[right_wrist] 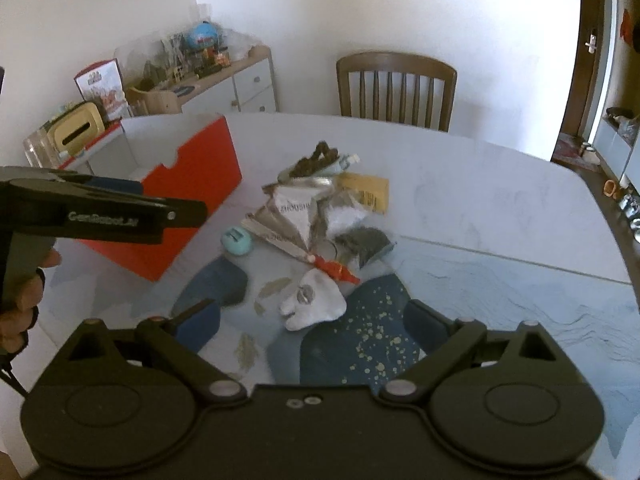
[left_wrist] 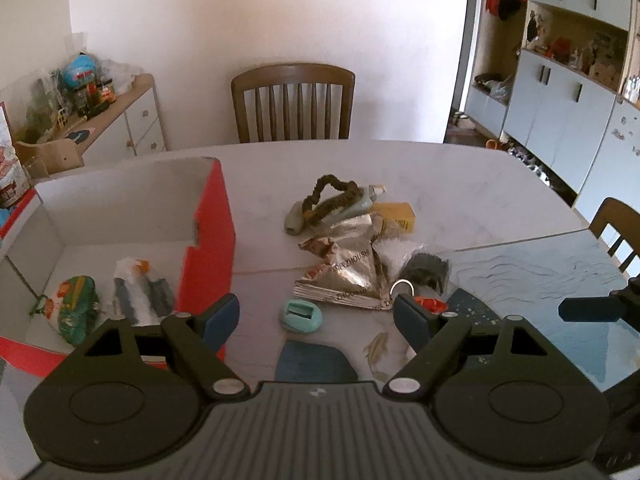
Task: Organize objects
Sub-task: 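Move the left tool to the teal case while the right tool reaches the white cloth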
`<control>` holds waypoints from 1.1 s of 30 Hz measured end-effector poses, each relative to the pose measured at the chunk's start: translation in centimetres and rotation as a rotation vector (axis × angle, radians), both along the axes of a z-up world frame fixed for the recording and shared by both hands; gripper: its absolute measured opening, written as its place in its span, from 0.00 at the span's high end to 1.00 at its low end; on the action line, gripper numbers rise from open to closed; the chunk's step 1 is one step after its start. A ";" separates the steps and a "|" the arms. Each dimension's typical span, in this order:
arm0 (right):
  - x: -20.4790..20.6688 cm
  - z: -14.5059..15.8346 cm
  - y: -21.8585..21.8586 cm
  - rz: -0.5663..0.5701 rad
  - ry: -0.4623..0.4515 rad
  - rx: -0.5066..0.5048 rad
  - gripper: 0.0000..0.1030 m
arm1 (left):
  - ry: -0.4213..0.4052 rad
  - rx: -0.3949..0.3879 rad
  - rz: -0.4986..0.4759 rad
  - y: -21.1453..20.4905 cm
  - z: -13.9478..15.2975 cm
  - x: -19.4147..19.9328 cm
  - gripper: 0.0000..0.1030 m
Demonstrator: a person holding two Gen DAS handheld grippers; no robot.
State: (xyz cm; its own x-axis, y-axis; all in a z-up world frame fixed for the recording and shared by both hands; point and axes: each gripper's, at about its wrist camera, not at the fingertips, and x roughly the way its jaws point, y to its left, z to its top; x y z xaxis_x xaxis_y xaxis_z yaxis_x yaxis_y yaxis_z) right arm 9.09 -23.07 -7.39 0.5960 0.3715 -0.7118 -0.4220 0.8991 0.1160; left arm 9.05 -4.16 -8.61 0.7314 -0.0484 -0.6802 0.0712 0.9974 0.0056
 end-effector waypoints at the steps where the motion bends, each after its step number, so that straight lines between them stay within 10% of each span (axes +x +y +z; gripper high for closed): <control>1: 0.2 -0.4 0.0 0.006 0.001 -0.004 0.06 | 0.003 0.009 0.004 -0.3 -0.5 0.2 0.18; 33: 4.8 -7.1 3.1 0.101 0.026 -0.060 0.36 | 0.091 0.021 0.140 -0.8 -8.5 5.9 0.25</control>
